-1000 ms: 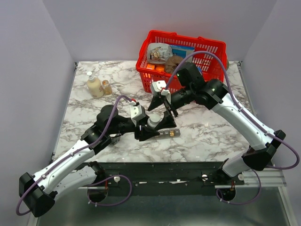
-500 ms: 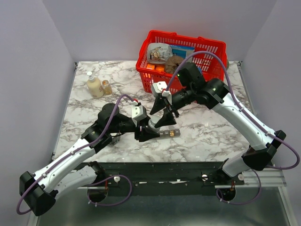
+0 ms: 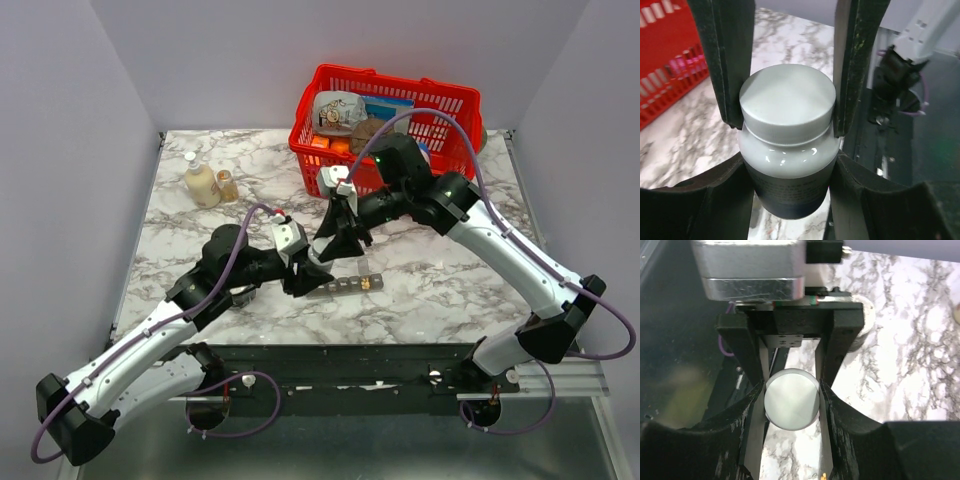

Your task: Sort the pills into containers

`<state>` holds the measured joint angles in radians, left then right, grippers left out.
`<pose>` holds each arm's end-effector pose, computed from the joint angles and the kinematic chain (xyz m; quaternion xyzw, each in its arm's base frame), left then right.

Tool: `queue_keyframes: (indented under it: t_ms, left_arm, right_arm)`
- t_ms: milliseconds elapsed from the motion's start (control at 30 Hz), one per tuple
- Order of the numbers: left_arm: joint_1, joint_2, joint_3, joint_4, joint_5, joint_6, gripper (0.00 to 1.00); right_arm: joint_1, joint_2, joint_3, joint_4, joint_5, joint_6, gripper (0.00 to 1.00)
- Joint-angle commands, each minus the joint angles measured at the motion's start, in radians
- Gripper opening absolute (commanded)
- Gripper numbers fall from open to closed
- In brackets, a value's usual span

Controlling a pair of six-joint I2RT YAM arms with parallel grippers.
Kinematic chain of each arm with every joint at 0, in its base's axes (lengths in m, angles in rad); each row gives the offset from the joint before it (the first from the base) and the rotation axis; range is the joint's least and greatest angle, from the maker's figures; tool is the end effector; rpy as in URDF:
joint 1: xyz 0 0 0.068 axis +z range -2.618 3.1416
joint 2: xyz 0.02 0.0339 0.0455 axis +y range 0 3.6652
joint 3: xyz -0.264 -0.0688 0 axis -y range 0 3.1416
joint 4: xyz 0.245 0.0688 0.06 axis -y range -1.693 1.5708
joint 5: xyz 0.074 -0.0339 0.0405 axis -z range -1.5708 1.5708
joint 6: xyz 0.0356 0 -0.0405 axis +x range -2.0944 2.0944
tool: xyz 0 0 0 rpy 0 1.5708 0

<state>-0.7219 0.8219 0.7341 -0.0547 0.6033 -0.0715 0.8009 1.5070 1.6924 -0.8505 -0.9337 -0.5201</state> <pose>0.1306 -0.1419 0.3305 0.4149 0.6215 -0.4487 0.4901 0.1937 0.2409 0.4224 -0.6481 0.5133 0.4554 0.3302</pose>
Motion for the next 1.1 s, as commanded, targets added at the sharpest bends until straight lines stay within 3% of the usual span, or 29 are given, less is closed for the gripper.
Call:
queue_keyframes:
  t_ms: [0,167,333,400,433,500,533,600,900,1000,1067]
  left_arm:
    - [-0.001,-0.066,0.005,0.269,-0.302,0.027,0.0]
    - [-0.056,-0.037,-0.021,0.404,-0.592,0.044,0.0]
    - [-0.102,0.043,-0.019,0.403,-0.705,0.11,0.0]
    - [-0.102,0.052,-0.028,0.4,-0.676,0.117,0.0]
    - [-0.102,0.052,-0.041,0.398,-0.657,0.116,0.0]
    - [-0.096,0.048,-0.047,0.369,-0.608,0.121,0.0]
    - [-0.091,0.045,-0.053,0.349,-0.524,0.118,0.0]
    - [-0.08,0.033,-0.059,0.299,-0.455,0.108,0.0]
    - [-0.044,-0.043,-0.085,0.15,-0.168,0.076,0.0]
    - [-0.028,-0.044,-0.072,0.13,-0.071,0.042,0.0]
    - [-0.022,-0.043,-0.058,0.131,-0.015,0.024,0.0]
  right_arm:
    - [0.008,0.004,-0.094,0.131,0.18,0.234,0.25]
    - [-0.003,0.007,-0.157,0.275,0.378,0.466,0.12]
    - [-0.008,0.041,-0.152,0.318,0.403,0.581,0.1]
    - [-0.008,0.044,-0.155,0.323,0.363,0.586,0.18]
    - [-0.009,0.044,-0.154,0.329,0.349,0.585,0.33]
    - [-0.031,0.025,-0.134,0.347,0.256,0.58,0.55]
    - [-0.041,0.018,-0.117,0.349,0.222,0.56,0.8]
    - [-0.072,0.001,-0.074,0.326,0.144,0.539,0.96]
    - [-0.121,-0.088,-0.036,0.245,-0.082,0.355,1.0]
    - [-0.121,-0.103,-0.042,0.144,-0.218,0.199,1.0]
    - [-0.118,-0.11,-0.051,0.059,-0.29,-0.019,1.0]
